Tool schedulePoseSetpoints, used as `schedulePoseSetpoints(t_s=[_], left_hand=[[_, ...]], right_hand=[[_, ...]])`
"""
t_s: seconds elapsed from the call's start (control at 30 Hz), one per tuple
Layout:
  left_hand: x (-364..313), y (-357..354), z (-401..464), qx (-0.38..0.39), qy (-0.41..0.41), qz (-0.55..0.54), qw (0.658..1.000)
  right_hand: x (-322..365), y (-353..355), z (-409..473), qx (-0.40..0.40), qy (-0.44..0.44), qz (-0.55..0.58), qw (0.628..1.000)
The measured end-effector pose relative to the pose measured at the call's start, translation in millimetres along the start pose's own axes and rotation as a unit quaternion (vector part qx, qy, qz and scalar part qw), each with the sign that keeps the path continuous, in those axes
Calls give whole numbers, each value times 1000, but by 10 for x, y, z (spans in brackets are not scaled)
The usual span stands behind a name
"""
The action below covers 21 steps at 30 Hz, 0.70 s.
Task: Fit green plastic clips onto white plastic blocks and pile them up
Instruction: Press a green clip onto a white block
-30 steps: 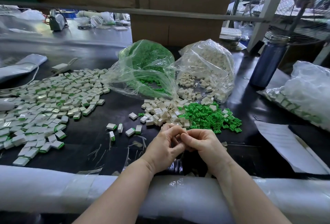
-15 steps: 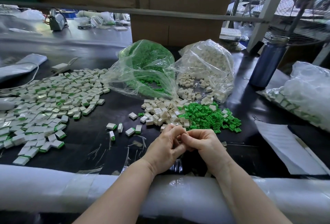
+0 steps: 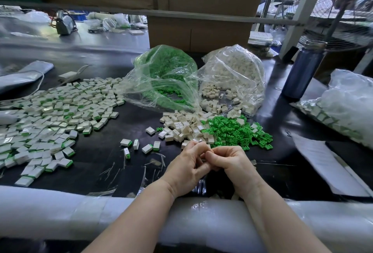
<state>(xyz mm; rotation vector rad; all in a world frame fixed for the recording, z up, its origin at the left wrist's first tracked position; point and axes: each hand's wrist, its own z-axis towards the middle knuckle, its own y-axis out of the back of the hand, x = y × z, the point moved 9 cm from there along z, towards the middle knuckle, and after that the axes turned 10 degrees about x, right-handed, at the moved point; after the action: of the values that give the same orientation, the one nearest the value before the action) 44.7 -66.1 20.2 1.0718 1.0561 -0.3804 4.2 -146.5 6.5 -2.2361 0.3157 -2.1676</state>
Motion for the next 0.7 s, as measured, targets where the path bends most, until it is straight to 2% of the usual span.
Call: schedulePoseSetpoints(t_s=[0.43,0.7], left_hand=[[1,6,-1,-1,-7,6,1000],[26,121,-6,-57,-15,-48,997]], right_hand=[[15,3,0,8,12,-1,1000],[69,-37,8,7,38,-31,999]])
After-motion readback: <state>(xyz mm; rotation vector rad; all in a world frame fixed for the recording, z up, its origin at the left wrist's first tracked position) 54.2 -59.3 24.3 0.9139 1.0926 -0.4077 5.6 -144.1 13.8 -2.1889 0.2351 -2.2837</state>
